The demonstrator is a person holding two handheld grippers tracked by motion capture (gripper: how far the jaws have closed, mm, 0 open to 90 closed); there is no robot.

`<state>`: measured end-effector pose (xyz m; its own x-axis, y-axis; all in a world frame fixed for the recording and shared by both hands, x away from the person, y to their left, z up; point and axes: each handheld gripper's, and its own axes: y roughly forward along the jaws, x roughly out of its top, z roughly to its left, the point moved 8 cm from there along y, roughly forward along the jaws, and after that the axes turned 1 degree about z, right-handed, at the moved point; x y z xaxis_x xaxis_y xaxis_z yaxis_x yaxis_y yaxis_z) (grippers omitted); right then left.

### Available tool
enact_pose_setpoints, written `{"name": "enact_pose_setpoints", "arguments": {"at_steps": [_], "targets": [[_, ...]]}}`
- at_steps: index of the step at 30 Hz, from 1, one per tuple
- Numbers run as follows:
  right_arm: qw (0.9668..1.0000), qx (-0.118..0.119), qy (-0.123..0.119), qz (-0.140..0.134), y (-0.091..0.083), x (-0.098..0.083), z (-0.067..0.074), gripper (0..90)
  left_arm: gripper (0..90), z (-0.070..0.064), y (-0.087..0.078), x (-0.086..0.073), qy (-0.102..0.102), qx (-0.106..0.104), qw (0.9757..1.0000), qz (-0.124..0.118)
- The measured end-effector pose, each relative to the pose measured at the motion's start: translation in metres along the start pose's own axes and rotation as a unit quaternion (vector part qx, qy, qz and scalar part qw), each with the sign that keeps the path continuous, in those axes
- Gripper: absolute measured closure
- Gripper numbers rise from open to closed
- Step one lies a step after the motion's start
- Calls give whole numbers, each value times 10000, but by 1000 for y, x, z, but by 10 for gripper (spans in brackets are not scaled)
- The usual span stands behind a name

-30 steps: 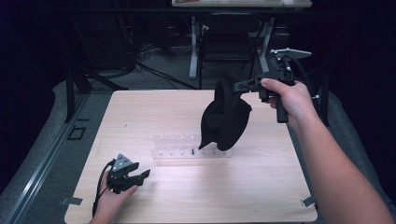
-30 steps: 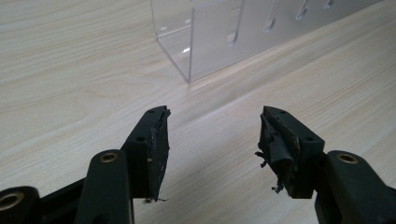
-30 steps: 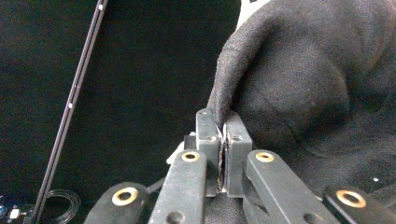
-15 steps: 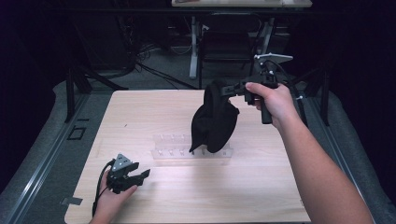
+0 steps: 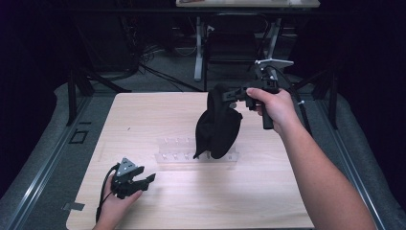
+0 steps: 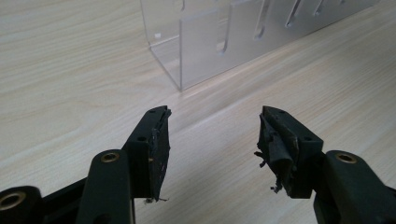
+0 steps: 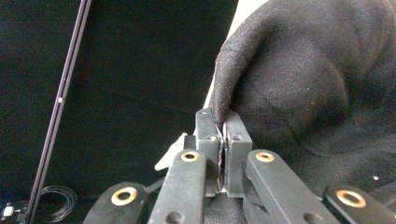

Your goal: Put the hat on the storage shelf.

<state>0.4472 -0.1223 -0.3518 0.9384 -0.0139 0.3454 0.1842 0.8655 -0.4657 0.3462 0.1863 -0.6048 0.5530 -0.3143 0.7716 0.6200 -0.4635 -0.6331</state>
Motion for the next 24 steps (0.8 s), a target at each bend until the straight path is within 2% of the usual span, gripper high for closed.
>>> {"name": "enact_pose_setpoints", "arguments": {"at_steps": [4,9,10,11,16,20,24], "targets": [[10000,56,-3,-16,3,0,1,878,439,-5,0,5,29,-76,9999,-61],[9999,108,-26,-14,9,-1,2,873,457,-17,-2,20,8,-365,9990,-263],[9999,137,-26,6,11,-1,3,871,464,-19,-3,23,1,-355,9990,-284],[9999,152,-9,-15,12,-1,3,870,470,-21,-4,26,60,-411,9988,-268],[9998,203,15,-14,15,-1,4,866,498,-25,-5,46,136,-300,9986,-405],[9996,269,35,-43,17,1,6,863,499,-33,-4,60,165,-401,9979,-487],[9995,323,42,-46,19,1,7,860,505,-42,1,68,266,-452,9976,-459]]}}
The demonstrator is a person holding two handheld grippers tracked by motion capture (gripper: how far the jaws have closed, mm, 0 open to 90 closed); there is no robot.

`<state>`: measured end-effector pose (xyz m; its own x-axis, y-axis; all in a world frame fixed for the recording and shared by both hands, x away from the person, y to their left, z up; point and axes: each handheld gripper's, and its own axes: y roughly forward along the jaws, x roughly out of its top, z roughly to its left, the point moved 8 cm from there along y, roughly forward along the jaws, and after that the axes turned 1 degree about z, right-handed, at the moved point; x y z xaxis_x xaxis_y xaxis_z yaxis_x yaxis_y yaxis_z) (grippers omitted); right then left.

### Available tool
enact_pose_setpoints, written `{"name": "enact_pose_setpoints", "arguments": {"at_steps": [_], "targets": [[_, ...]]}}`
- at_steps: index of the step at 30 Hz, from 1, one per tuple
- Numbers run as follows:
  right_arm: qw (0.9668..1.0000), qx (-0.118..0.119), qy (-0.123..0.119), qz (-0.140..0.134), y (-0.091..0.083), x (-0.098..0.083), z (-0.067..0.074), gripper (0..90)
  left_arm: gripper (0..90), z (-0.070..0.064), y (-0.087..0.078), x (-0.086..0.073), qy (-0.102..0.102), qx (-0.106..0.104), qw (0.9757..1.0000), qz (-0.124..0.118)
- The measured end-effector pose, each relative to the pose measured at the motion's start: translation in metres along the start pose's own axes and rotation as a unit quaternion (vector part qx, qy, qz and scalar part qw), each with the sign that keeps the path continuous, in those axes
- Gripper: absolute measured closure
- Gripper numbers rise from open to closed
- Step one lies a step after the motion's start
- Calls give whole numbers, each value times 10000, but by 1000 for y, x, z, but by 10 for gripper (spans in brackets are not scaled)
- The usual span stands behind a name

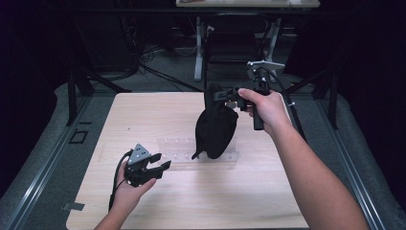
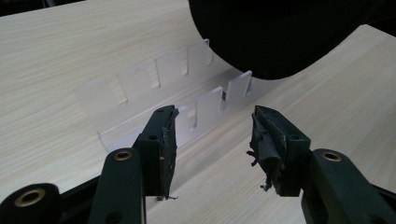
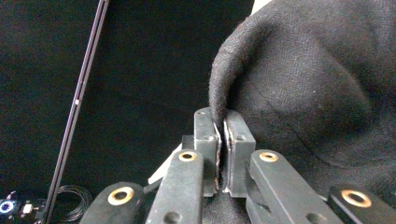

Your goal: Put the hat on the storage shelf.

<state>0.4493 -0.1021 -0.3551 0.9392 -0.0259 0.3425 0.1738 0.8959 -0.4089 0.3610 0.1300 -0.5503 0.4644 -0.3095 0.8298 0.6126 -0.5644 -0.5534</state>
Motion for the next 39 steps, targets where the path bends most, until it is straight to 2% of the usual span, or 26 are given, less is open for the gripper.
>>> {"name": "enact_pose_setpoints", "arguments": {"at_steps": [9,19,26,33,39], "targets": [[10000,-4,-21,-25,1,0,1,854,524,-12,8,11,236,8,9997,109],[10000,-46,-53,-61,2,1,1,853,546,-30,12,28,427,-135,9990,44],[9999,-62,-74,-93,3,1,2,852,561,-44,16,40,595,-246,9979,28],[9999,-50,-83,-90,4,1,3,851,573,-56,21,46,801,-263,9964,67],[9997,-106,-93,-188,3,3,2,851,601,-62,22,49,823,-326,9961,31]]}}
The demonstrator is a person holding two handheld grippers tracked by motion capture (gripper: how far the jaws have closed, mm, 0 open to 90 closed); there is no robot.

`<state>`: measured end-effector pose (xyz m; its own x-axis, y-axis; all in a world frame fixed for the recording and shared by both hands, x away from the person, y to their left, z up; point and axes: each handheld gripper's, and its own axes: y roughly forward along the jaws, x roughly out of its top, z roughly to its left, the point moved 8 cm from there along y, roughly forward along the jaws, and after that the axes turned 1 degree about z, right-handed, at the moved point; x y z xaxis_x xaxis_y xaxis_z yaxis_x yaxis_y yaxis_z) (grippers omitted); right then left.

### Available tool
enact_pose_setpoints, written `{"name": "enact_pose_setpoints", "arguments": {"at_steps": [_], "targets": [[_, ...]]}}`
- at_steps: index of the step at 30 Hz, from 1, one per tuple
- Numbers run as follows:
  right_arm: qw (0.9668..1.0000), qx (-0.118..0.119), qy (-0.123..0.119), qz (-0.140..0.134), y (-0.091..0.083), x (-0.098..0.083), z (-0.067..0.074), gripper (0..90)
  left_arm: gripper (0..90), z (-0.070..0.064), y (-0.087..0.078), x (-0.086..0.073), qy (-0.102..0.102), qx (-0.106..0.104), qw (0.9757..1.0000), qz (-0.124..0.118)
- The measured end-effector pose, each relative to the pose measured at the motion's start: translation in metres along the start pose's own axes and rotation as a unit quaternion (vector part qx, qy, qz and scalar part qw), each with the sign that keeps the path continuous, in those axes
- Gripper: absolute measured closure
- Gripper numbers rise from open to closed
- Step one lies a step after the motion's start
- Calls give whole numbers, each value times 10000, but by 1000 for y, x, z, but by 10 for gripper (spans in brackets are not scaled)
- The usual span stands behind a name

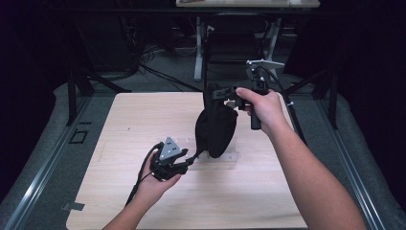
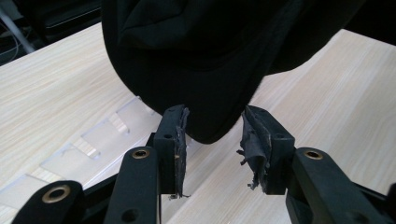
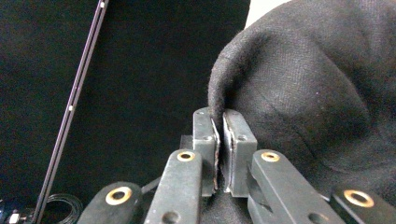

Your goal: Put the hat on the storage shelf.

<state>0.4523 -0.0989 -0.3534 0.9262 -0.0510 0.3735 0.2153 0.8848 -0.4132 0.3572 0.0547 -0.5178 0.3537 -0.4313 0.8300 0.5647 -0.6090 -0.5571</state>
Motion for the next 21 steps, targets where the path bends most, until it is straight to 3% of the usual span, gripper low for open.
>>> {"name": "enact_pose_setpoints", "arguments": {"at_steps": [9,14,21], "targets": [[9999,103,-10,88,7,-3,5,839,658,-9,5,9,114,-68,9999,-45],[9998,116,-35,132,10,-5,8,832,773,-12,8,10,336,101,9994,-36],[9999,116,-96,35,6,-4,10,780,818,-10,7,9,357,176,9992,5]]}}
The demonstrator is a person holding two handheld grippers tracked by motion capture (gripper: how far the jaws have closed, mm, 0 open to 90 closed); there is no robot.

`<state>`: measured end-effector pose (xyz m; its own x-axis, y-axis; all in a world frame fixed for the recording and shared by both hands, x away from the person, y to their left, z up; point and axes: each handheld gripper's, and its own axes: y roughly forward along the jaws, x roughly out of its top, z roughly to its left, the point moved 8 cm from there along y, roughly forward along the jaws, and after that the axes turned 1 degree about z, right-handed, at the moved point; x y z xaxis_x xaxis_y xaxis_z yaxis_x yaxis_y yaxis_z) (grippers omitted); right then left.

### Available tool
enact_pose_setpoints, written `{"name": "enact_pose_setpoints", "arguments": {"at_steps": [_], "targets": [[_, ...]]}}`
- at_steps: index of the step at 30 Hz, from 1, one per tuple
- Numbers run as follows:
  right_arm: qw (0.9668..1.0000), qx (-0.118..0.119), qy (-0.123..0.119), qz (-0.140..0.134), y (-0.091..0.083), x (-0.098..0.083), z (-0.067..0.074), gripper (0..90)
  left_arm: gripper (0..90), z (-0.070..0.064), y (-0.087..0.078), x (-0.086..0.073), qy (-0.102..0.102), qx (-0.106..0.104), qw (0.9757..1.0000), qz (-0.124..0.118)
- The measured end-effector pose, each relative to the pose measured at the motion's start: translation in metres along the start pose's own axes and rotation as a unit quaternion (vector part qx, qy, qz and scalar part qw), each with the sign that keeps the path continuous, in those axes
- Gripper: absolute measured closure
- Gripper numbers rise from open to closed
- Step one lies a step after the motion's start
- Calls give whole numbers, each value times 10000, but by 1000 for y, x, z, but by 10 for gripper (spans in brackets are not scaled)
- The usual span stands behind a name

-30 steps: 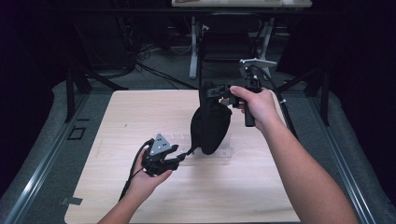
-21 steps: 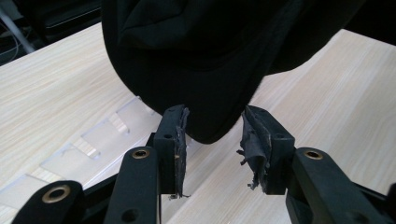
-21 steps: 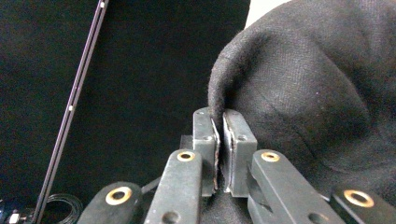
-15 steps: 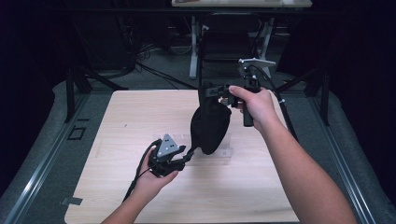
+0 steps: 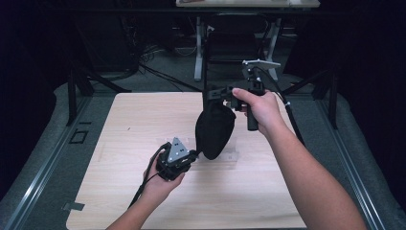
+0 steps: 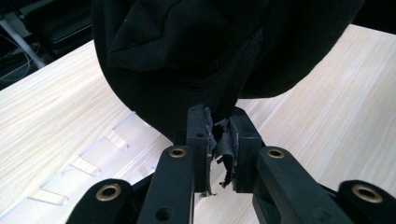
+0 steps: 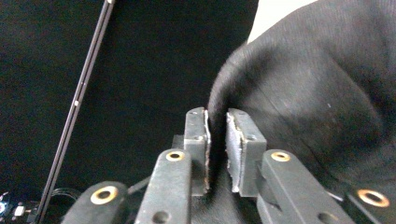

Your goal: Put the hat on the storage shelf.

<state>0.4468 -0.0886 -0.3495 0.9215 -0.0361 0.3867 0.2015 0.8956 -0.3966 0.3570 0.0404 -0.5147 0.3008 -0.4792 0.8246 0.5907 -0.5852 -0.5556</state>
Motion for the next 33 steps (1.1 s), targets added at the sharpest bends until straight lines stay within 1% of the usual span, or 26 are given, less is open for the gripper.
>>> {"name": "enact_pose_setpoints", "arguments": {"at_steps": [3,6,9,14,18,19,23,25,28,30,31,32,33], "targets": [[9999,65,-50,-85,-6,1,5,779,821,-1,0,0,40,24,10000,17],[9997,77,-112,-210,-18,4,10,788,827,1,0,0,50,45,10000,25],[9995,86,-146,-274,-29,5,13,788,832,3,-2,-1,61,63,10000,24],[9989,-147,-270,-341,-43,3,10,776,841,6,-4,-4,119,94,9999,79],[9981,-316,-389,-369,-50,1,8,764,848,10,-6,-8,84,120,9998,112],[9977,-360,-414,-396,-51,0,8,764,849,11,-7,-9,47,123,9999,111],[9969,-454,-457,-446,-57,-2,5,764,850,18,-8,-15,-49,127,9998,150],[9965,-520,-477,-445,-59,-3,4,764,849,20,-9,-18,-80,123,9997,210],[9959,-579,-504,-489,-64,-4,1,761,846,23,-8,-23,-145,127,9995,249],[9956,-608,-519,-483,-65,-5,0,760,845,26,-7,-29,-142,150,9992,334],[9956,-596,-502,-516,-67,-5,0,759,843,26,-6,-32,-179,143,9991,367],[9956,-596,-502,-516,-67,-5,0,759,843,26,-5,-36,-233,191,9987,401],[9956,-610,-502,-503,-68,-6,-1,759,842,28,-1,-42,-168,115,9987,477]]}}
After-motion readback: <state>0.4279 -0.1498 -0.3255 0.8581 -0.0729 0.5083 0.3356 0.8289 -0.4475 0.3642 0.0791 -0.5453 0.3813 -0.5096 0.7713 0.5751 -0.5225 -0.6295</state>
